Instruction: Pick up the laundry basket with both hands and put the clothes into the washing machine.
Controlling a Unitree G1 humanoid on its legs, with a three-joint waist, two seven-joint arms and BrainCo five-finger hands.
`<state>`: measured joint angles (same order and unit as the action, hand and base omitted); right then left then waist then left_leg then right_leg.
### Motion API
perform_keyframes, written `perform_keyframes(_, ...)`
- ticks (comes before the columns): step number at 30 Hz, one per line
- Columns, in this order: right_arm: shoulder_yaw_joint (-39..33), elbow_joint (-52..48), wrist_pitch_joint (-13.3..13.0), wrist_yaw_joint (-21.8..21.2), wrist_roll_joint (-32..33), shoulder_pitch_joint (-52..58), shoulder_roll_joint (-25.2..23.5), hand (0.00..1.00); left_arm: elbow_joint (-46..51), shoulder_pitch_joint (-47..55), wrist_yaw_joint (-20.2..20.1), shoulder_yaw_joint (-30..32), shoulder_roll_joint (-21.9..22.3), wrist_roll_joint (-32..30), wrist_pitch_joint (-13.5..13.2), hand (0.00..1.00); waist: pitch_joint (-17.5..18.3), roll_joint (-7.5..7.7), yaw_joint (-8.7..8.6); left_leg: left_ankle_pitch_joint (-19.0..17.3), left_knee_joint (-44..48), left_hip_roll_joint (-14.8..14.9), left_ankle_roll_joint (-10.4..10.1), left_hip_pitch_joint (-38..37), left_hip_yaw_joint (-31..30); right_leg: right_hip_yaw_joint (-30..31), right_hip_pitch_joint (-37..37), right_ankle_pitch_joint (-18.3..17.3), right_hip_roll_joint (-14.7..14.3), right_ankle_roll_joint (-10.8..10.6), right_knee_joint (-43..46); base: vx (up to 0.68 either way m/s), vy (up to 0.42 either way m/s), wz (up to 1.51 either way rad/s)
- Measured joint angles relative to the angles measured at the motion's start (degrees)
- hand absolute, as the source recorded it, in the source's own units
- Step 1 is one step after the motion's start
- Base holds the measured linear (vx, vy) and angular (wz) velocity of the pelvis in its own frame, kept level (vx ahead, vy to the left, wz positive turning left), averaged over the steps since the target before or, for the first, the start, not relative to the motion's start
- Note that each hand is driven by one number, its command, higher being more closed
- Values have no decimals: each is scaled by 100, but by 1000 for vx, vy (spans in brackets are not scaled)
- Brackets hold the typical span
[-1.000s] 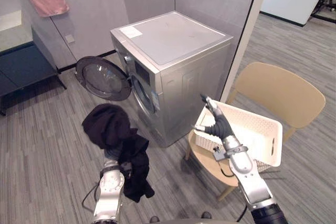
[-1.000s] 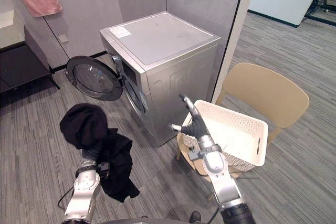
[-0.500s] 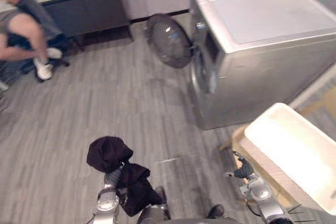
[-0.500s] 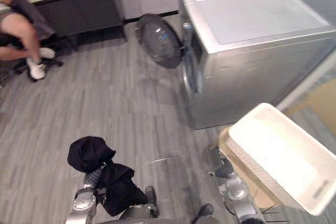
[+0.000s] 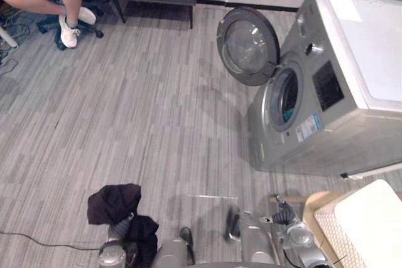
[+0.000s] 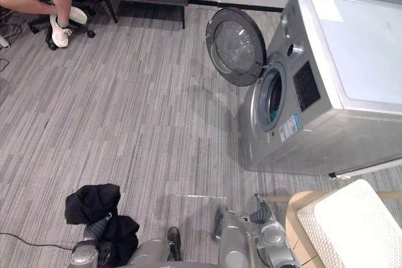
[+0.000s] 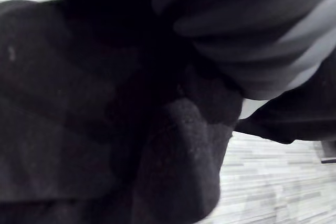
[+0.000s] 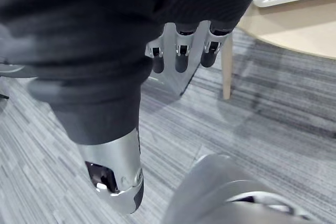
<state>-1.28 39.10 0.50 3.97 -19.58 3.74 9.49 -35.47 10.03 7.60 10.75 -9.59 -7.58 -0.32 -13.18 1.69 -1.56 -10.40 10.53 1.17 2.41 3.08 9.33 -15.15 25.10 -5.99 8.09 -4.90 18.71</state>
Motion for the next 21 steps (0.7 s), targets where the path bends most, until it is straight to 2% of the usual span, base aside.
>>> perform_keyframes(1,-4,-4,2,15,0,26,-7,0,13,-84,-13,-63,-5,-31,-11,100,-35,122,-84,-12,-201,-162,-79,-232,-153,-73,-70,453,-16,-74,-968,482,-121,85)
perform_keyframes(2,-58,-4,7,19,-6,52,-2,0,14,-176,-28,-147,5,-108,-11,100,-38,256,-108,-113,-250,-256,-223,-455,-275,-9,-74,815,4,172,-1249,403,-109,82)
perform_keyframes(3,-101,-10,11,26,-6,66,16,0,21,-216,-46,-190,51,-114,-10,100,-26,198,-131,-206,-240,-216,-278,-536,-378,50,-119,1107,-25,385,-1167,556,-164,62)
perform_keyframes(4,-123,-115,13,63,-9,156,51,0,134,-215,-137,-277,114,-216,-11,100,38,-7,-133,-364,-223,-16,-427,-620,-484,-46,-47,1216,-138,565,-836,479,-116,35)
perform_keyframes(5,-115,-325,9,77,-9,223,46,0,242,-214,-146,-378,128,-234,-19,100,45,-139,-102,-419,-133,123,-594,-690,-481,-142,-26,1106,-217,727,-540,715,-179,27)
perform_keyframes(6,-105,-540,11,75,-9,233,-41,0,364,-209,-151,-389,192,-265,-16,100,18,-209,-96,-451,572,330,-743,-518,-421,-242,-106,790,-301,927,-202,752,-234,18)
perform_keyframes(7,-69,-801,8,67,-9,298,-111,0,471,-178,-201,-347,324,-301,-12,100,-3,-247,-113,-312,2046,547,-1105,-83,-424,-324,-426,541,-418,1056,-68,745,-246,8)
perform_keyframes(8,-37,-965,-2,57,-9,344,-104,0,550,-128,-241,-344,402,-315,-11,100,-3,-284,-84,-36,2903,716,-1348,186,-432,-330,-633,427,-516,1089,-69,736,-214,-31)
perform_keyframes(9,13,-1267,-4,86,0,343,-88,0,757,28,-263,-371,545,-314,-24,100,10,-325,15,347,4377,1059,-1479,693,-418,-171,-990,241,-736,1153,-116,463,-71,-59)
perform_keyframes(10,16,-1426,-9,99,0,331,-92,0,817,66,-271,-403,594,-315,-24,100,16,-337,65,314,4940,1177,-1415,924,-368,-86,-1159,172,-827,1174,-159,537,-42,-92)
perform_keyframes(11,8,-1706,-14,136,12,320,-101,0,866,32,-277,-441,695,-314,-19,100,20,-326,121,146,5573,1372,-1130,1386,-241,101,-1503,72,-923,1189,-291,405,-10,-70)
perform_keyframes(13,2,-1849,-8,167,118,321,-141,0,965,3,-283,-448,791,-313,-26,100,24,-292,218,-120,5372,1484,-757,1787,-27,437,-1827,-52,-919,1097,-486,489,44,-79)
perform_keyframes(14,2,-1847,13,211,161,329,-170,0,1038,22,-279,-454,841,-311,-23,100,21,-291,275,-234,4898,1484,-572,1920,-1,678,-1998,-137,-892,1024,-530,493,119,-97)
perform_keyframes(15,4,-1847,18,213,168,350,-225,0,1068,49,-278,-472,840,-311,-24,100,15,-294,300,-305,4376,1437,-476,1956,-37,860,-2143,-185,-870,970,-571,392,154,-87)
perform_keyframes(16,1,-1848,22,227,168,358,-243,0,1069,57,-274,-483,831,-311,-24,100,12,-289,318,-329,3972,1362,-474,1963,-125,974,-2227,-215,-844,921,-595,302,197,-97)
perform_keyframes(17,2,-1855,22,240,168,371,-267,0,1070,41,-271,-518,826,-302,-24,100,2,-259,406,-312,3081,1155,-509,1954,-467,1265,-2303,-318,-756,767,-549,355,302,-120)
perform_keyframes(18,2,-1860,19,244,168,425,-282,0,1087,11,-263,-585,829,-271,-33,100,17,-283,437,-200,2112,899,-675,1872,-1014,1550,-2274,-485,-693,587,-388,343,335,-123)
perform_keyframes(19,6,-1858,14,243,168,430,-270,0,1086,25,-260,-611,837,-260,-35,100,30,-337,436,-73,1665,824,-781,1826,-1314,1673,-2262,-594,-699,486,-283,313,396,-129)
perform_keyframes(20,1,-1859,14,249,165,501,-212,0,1083,146,-258,-634,915,-239,-33,100,162,-553,450,401,1042,889,-960,1722,-1819,1903,-2141,-864,-833,286,-43,343,547,-126)
perform_keyframes(21,-47,-1684,50,267,164,488,-375,0,987,145,-259,-682,894,-205,-4,100,195,-420,410,517,1416,830,-1086,1746,-1687,2189,-2106,-1104,-756,123,230,332,533,-116)
